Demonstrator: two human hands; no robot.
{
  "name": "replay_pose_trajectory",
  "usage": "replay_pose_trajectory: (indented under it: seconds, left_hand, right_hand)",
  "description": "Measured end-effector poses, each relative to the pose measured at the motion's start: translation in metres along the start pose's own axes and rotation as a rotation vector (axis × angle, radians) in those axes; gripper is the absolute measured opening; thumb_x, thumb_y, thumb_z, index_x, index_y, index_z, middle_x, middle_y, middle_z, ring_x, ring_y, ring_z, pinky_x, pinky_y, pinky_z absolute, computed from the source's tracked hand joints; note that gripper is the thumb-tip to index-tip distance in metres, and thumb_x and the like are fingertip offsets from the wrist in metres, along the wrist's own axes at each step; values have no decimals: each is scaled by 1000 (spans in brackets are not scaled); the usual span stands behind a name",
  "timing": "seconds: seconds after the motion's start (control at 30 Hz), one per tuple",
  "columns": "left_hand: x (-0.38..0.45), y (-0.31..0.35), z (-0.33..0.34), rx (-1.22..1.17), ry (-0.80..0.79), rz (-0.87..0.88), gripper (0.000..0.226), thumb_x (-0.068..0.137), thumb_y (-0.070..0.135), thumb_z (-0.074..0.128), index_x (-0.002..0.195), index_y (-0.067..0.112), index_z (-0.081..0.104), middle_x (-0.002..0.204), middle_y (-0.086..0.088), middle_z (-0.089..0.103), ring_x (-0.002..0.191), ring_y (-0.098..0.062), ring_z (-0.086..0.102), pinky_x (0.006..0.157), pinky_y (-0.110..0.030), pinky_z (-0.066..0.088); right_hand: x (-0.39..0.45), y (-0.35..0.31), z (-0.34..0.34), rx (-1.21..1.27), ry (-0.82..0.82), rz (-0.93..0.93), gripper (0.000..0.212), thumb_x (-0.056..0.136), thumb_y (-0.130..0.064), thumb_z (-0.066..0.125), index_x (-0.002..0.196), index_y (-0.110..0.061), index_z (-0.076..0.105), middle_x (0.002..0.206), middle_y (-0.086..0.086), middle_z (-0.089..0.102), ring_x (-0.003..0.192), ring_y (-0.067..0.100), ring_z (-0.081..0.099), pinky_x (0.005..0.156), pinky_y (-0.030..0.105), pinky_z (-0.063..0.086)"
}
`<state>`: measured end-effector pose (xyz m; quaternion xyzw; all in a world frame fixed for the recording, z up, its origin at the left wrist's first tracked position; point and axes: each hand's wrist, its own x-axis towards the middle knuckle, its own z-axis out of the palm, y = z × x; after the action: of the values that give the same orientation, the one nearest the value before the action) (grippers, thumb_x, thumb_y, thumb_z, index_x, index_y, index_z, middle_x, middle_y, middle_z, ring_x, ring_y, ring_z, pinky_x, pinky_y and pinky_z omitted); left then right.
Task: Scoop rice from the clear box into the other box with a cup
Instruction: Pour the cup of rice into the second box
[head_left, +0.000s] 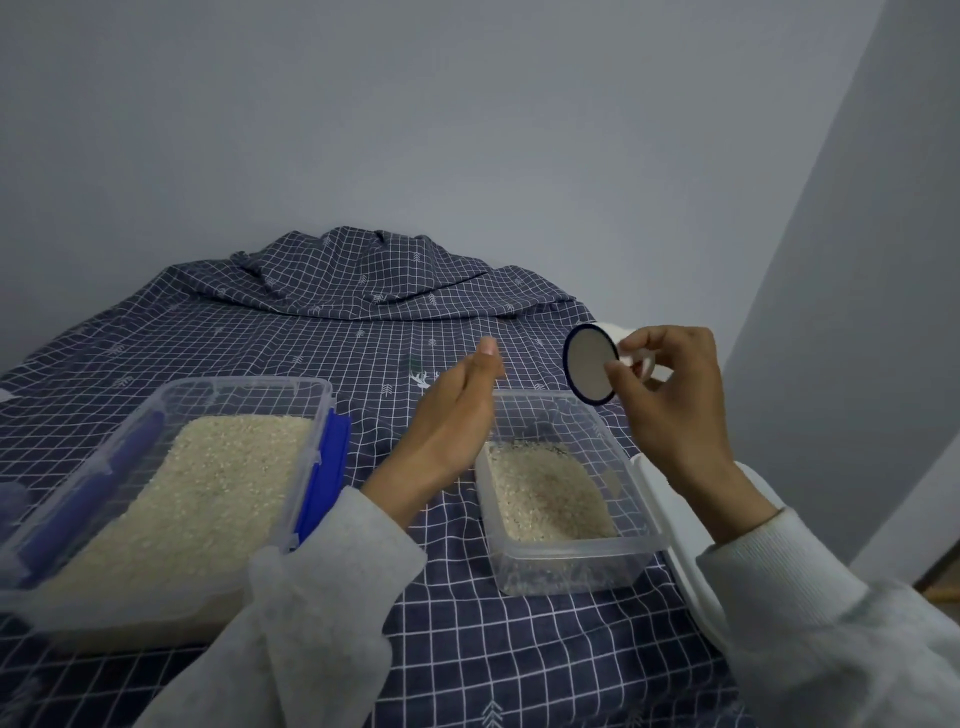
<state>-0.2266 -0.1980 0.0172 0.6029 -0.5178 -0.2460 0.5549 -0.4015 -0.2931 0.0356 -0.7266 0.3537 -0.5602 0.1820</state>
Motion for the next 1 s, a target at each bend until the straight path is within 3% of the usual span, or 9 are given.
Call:
replay_pose_trajectory:
  seconds: [0.07,0.13,0.27,0.47,0.63,0.77,0.9,1.0]
  left_hand:
    - [-2,1,-5,-2,7,7,87,75,81,14,132,26,50,134,10,55,123,-3,46,94,-23,27]
    - [-5,3,-13,-11,22,12,83,76,80,15,129,28,51,133,11,55,121,-3,46,93,-22,26]
    - [-11,7,-30,-6,50,25,85,74,82,15,129,29,51,133,11,55,120,-1,47,89,-18,27]
    - [-22,12,-62,24,108,22,81,74,83,15,123,32,54,131,11,56,121,-5,48,93,-27,28]
    - [-41,12,-99,53,164,-11,77,73,83,15,121,36,53,132,11,55,121,-5,46,92,-28,28]
    - [-55,7,-133,58,242,-50,82,70,85,17,124,36,53,133,14,54,119,-4,46,95,-31,31]
    - [-69,-3,-163,86,305,-88,83,69,87,16,126,38,52,132,16,55,119,-4,47,94,-31,31]
    - [-76,-10,-181,104,350,-115,83,69,86,15,126,38,52,132,16,55,119,-6,48,92,-31,31]
  right_hand:
    - [2,0,1,60,20,112,16,84,-14,73,94,-20,62,119,5,51,98,13,59,77,22,52]
    - [2,-2,4,153,11,219,15,85,-15,73,94,-19,63,122,7,56,106,23,61,78,31,54]
    - [2,-13,11,306,-15,316,14,85,-11,71,93,-21,64,111,6,65,107,37,63,80,40,51]
    - [-5,-42,32,361,-99,311,16,85,-12,72,97,-18,63,114,13,65,109,37,61,88,46,53]
    - [-14,-67,61,347,-154,238,15,85,-15,72,94,-22,63,110,5,66,107,28,61,94,53,52]
    - [-23,-83,90,329,-210,185,16,84,-17,73,96,-22,64,117,6,61,109,23,59,92,47,52]
    - [-33,-98,119,300,-265,75,17,84,-18,74,96,-24,62,118,0,56,103,7,56,79,24,45]
    - [-40,-108,138,286,-311,-5,20,84,-17,73,94,-29,60,116,-2,53,103,6,54,77,18,44]
